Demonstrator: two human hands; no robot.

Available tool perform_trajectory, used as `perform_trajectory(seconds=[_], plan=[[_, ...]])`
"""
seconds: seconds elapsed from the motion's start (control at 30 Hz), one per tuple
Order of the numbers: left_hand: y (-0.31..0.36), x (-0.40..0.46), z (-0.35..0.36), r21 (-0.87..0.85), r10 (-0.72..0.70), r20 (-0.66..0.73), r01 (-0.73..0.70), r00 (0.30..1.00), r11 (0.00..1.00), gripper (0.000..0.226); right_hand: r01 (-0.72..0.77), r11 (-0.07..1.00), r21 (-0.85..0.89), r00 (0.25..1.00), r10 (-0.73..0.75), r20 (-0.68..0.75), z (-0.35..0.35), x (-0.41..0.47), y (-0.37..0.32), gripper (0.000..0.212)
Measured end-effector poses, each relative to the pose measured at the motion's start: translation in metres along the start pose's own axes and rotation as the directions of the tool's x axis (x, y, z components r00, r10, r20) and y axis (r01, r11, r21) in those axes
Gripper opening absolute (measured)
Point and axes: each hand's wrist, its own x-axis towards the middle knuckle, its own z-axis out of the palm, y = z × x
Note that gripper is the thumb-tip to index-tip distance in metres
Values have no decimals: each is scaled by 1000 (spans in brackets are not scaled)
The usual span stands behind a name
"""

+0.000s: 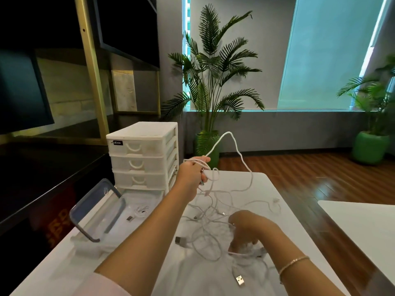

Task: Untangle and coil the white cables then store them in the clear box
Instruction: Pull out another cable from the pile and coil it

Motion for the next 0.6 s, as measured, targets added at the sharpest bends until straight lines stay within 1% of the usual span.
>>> perform_trajectory(seconds=[0.07, 0.1, 0.17, 0.23, 0.33, 0.47, 0.53, 0.6], plan=[[-6, -4, 2, 12, -30, -3, 30, 1000, 999, 37, 52, 996, -71, 991, -60, -116, 5, 12, 0, 32], [-9, -7, 3, 15, -45, -7, 46, 999, 999, 35, 82, 993, -87, 981, -96, -171, 6, 18, 0, 26], [-15, -9, 3, 16, -47, 4, 46, 999, 999, 33, 83, 994, -75, 964, -99, -245, 11, 34, 3, 17], [-21, -9, 3, 29, -41, 14, 41, 999, 999, 30, 64, 997, -39, 943, -73, -323, 16, 47, 4, 28], [-27, -5, 3, 24, -60, 4, 60, 998, 998, 30, 105, 994, 3, 891, -93, -444, 16, 61, 3, 25], [-27, 0, 4, 44, -77, 2, 77, 997, 996, 28, 176, 983, 52, 832, -120, -541, 7, 80, -1, 27], [-26, 3, 3, 12, -89, -4, 89, 996, 996, 27, 212, 973, 89, 793, -118, -598, 1, 88, -4, 26], [-26, 6, 0, -30, -92, 6, 93, 996, 995, 26, 236, 964, 120, 780, -115, -615, -5, 92, -6, 28]])
